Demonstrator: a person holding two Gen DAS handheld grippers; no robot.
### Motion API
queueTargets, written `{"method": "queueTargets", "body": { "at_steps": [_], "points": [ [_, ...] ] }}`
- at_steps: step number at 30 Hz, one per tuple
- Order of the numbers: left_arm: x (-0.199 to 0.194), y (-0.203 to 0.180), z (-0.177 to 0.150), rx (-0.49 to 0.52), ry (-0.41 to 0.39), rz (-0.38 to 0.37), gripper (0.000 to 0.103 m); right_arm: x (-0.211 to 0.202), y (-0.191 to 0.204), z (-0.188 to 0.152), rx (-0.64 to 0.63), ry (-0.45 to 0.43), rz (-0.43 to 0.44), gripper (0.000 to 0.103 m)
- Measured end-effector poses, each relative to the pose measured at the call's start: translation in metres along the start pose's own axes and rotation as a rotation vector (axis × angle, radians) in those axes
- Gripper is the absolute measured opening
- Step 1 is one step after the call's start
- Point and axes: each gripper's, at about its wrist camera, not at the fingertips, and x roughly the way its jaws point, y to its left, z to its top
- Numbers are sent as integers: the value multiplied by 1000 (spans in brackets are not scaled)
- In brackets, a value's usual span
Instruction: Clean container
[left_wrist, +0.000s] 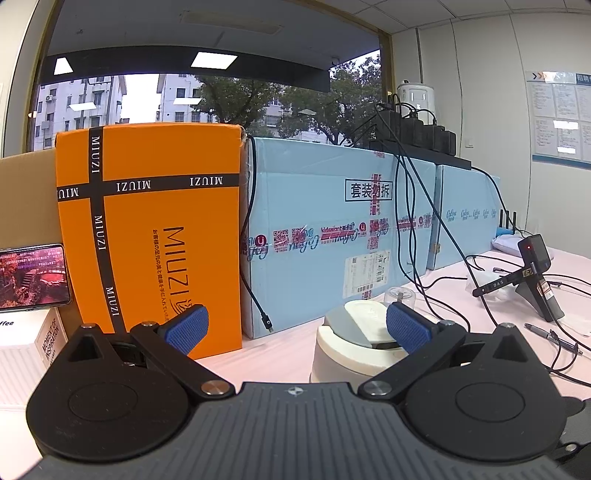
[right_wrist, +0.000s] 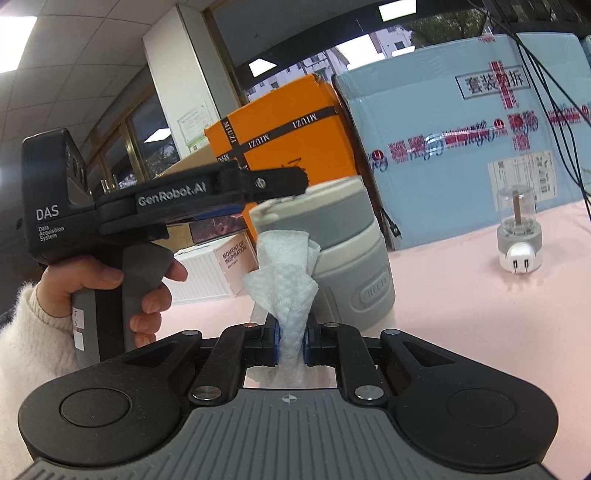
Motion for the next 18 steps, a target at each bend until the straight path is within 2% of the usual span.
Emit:
{"method": "queueTargets", "body": {
  "at_steps": [8,12,18],
  "points": [
    [0,3,-1,-17,0,-9,103,13,-14,-11,60,75,0,12],
    [0,-3,1,0,-26,20,103,4,-26,-11,102,51,73,12],
    [-31,-33,-7,-36,-270,95,103,-18,-52,-11,224,-43,189,12]
  ]
}}
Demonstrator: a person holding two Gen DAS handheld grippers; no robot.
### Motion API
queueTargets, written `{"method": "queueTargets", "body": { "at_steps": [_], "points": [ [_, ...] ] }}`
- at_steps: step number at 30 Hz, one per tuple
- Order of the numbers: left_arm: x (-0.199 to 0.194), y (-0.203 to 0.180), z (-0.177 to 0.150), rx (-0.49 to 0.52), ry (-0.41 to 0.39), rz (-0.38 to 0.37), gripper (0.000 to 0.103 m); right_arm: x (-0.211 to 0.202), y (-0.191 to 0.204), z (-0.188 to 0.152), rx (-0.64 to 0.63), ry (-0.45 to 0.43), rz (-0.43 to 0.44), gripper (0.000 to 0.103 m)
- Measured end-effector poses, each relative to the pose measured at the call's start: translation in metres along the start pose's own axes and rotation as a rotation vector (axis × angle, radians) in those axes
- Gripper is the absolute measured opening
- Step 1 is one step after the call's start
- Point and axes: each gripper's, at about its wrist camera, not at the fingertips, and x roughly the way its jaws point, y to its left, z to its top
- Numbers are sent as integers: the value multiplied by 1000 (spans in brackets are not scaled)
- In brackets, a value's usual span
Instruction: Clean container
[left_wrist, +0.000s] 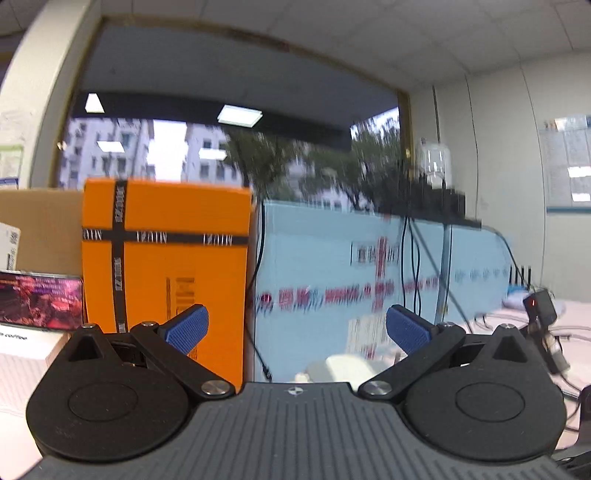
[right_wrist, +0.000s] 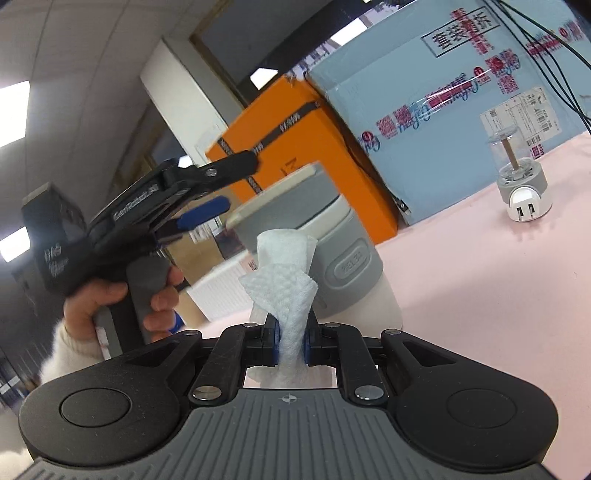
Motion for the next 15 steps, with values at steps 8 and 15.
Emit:
{"method": "queueTargets", "body": {
  "at_steps": [8,15],
  "points": [
    [-29,-56,-35,33,-71,134,103,-27,-17,7,143,-148,16,12],
    [-12,-91,-56,110,12,205,103,-41,-47,7,337,-221,-45,12]
  ]
}}
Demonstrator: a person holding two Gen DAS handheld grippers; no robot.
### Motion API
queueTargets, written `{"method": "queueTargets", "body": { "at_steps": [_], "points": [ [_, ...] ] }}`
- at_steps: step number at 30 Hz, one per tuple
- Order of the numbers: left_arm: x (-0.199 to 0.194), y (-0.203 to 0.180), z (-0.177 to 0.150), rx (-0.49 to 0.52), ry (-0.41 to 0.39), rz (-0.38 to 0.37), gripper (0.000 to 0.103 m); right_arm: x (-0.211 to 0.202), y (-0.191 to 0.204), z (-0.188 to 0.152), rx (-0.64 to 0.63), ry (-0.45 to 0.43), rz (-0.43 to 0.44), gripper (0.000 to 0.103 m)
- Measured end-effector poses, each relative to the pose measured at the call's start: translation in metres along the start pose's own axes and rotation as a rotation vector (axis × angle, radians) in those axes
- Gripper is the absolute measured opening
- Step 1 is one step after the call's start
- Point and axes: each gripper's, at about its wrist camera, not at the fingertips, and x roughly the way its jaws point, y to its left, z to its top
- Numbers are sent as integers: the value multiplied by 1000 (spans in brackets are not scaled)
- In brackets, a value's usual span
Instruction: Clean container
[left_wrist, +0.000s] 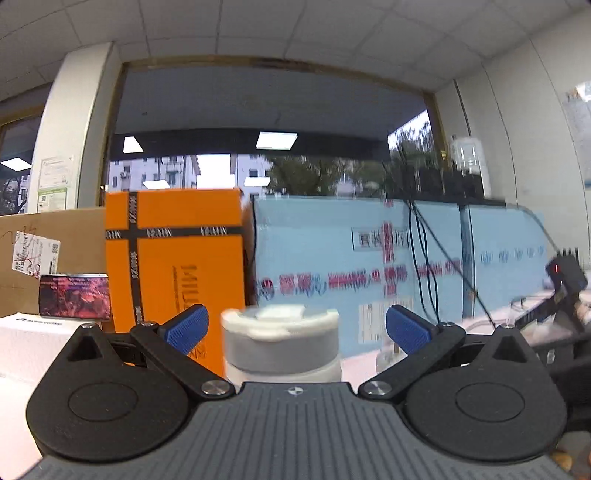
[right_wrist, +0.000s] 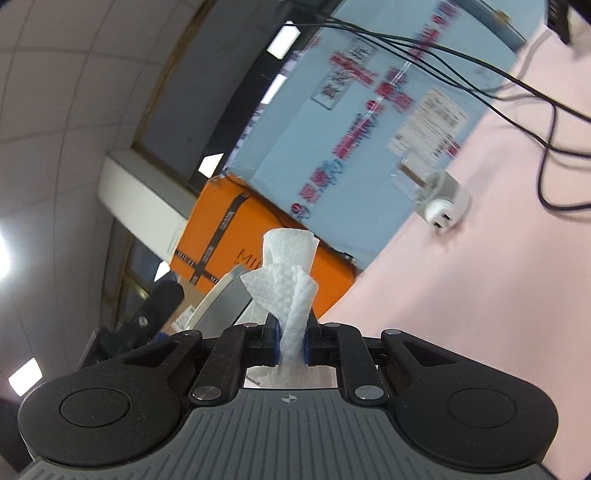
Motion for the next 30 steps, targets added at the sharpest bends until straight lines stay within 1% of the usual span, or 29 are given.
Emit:
{"method": "queueTargets", "body": {
  "at_steps": [2,4,8,10,12,14,15,16,19,22,27,30],
  "points": [
    [6,-5,-4,-1,21,53,103,1,-6,1,37,14,0,12],
    [11,-7,-8,4,34,96,103,1,-8,1,39,16,-17,11],
    [21,-15,-13,14,50,142,103,-3,-10,1,51,4,-23,11],
    [25,-16,-15,15,52,152,102,-3,-10,1,51,1,-35,11],
    [27,-17,-16,26,49,154,89,-3,-12,1,58,-1,-37,11],
    [29,-15,-17,26,50,153,82,-4,-12,1,62,-5,-39,11],
    [30,-13,-17,22,52,148,80,-5,-13,0,63,-6,-37,11],
    [30,-11,-17,17,53,143,80,-5,-13,0,64,-7,-35,11],
    [29,-5,-16,13,57,112,80,-5,-13,-1,60,-5,-36,11],
    [28,3,-14,18,65,54,79,-5,-12,-1,55,-2,-36,11],
    [31,26,-10,57,90,-110,80,-4,-10,-2,41,6,-32,11],
    [35,41,-5,62,116,-206,80,-3,-10,-2,37,9,-35,11]
  ]
}}
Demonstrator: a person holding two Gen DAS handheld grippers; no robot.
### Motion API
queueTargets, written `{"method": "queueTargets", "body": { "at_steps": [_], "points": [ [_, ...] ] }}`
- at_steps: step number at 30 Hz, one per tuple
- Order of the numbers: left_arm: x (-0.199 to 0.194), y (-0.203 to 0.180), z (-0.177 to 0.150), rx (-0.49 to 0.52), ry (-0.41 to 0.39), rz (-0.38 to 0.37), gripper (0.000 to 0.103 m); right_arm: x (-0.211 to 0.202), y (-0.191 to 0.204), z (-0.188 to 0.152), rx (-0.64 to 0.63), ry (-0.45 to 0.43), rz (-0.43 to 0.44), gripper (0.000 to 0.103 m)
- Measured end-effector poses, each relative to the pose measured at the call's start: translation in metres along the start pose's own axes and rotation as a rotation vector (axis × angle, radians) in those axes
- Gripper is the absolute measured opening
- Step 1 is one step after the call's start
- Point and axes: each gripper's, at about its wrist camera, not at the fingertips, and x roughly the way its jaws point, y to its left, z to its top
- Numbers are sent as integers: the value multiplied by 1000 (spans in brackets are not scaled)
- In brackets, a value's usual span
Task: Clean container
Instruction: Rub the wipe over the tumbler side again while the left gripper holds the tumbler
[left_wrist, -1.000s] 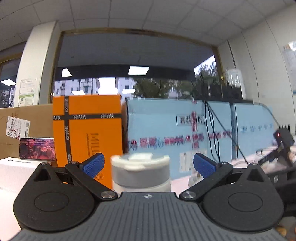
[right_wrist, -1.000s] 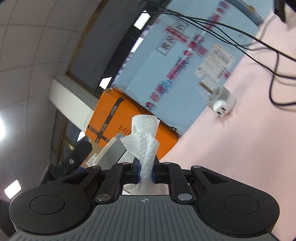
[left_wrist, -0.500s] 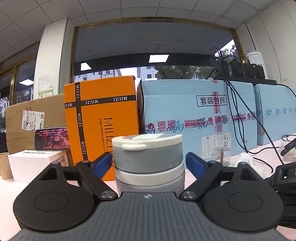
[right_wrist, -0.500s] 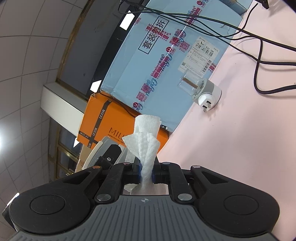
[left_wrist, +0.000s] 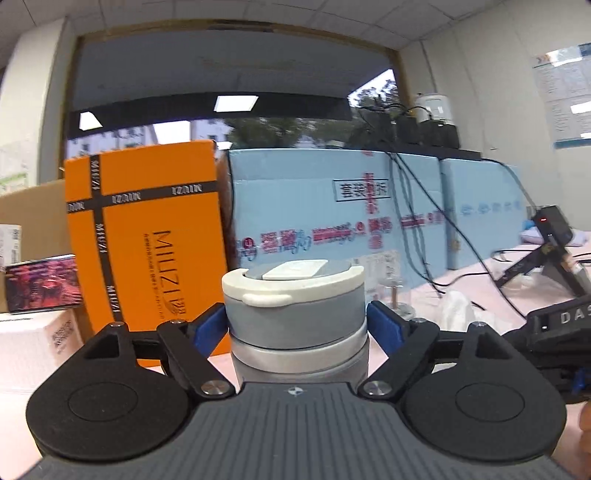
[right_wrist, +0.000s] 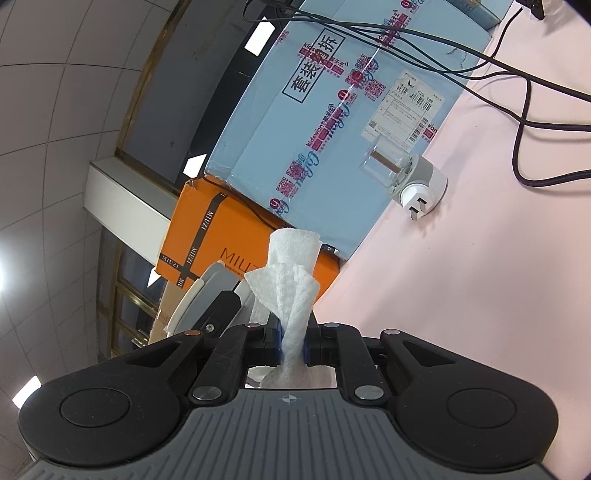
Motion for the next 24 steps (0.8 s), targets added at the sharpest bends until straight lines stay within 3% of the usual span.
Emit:
{"method": "queueTargets", "body": {
  "at_steps": [6,16,24],
  "points": [
    [4,14,4,19,23,-102,80,2,1,-1,-8,6,1,11],
    [-10,15,11,5,-37,-136,103,3,4,-3,-36,7,1,11],
    [-21,28,31,-61,-97,-139,103,6,8,-4,-70,12,11,11]
  ]
}}
